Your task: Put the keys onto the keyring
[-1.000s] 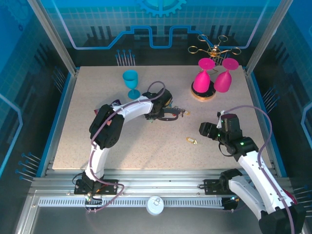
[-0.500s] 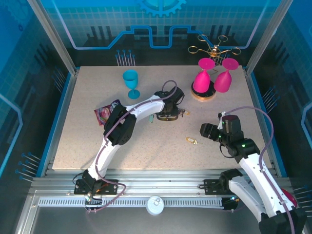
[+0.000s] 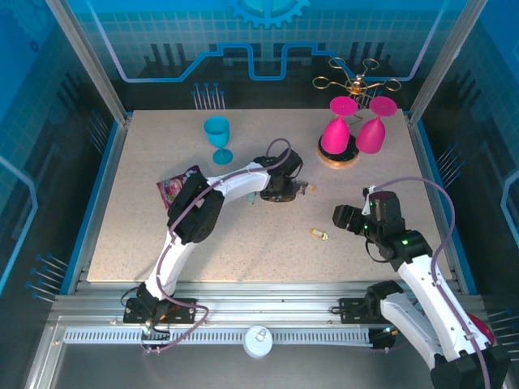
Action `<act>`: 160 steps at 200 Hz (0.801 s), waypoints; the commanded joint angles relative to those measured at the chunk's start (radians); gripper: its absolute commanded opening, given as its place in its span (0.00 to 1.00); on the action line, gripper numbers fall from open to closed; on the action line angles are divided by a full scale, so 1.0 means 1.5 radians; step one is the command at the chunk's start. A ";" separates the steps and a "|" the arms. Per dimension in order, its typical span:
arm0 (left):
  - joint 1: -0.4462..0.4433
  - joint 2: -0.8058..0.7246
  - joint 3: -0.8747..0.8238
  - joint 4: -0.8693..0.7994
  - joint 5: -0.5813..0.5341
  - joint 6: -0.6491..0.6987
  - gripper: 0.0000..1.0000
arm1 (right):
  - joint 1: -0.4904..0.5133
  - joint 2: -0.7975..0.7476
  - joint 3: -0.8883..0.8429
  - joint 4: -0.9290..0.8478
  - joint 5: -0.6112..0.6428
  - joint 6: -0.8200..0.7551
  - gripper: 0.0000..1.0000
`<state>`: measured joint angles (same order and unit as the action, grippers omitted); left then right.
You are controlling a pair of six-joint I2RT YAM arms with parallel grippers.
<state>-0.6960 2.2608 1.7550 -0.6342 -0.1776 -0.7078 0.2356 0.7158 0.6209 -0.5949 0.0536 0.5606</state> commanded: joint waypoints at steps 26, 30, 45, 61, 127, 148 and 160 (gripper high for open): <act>0.000 -0.109 -0.142 -0.034 -0.001 -0.021 0.45 | 0.006 0.006 -0.002 0.003 0.007 -0.008 0.78; -0.001 -0.117 -0.153 -0.034 -0.004 -0.021 0.46 | 0.006 0.008 -0.003 0.006 0.004 -0.010 0.78; 0.004 -0.142 -0.187 -0.034 -0.015 -0.021 0.46 | 0.007 0.025 -0.001 0.020 -0.016 -0.023 0.78; 0.017 -0.165 -0.217 -0.031 -0.021 -0.017 0.47 | 0.018 0.050 0.007 0.038 -0.034 -0.050 0.77; 0.060 -0.315 -0.322 0.044 -0.041 0.035 0.47 | 0.170 0.366 0.168 0.102 -0.061 -0.198 0.72; 0.059 -0.425 -0.383 0.123 -0.040 0.043 0.48 | 0.174 0.488 0.259 0.108 -0.111 -0.268 0.63; 0.061 -0.476 -0.407 0.137 -0.055 0.039 0.47 | 0.176 0.553 0.314 0.093 -0.109 -0.302 0.61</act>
<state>-0.6006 1.7245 1.2026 -0.5461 -0.2207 -0.6746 0.4870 1.4033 0.9661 -0.4553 -0.0494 0.2531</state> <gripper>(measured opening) 0.475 0.628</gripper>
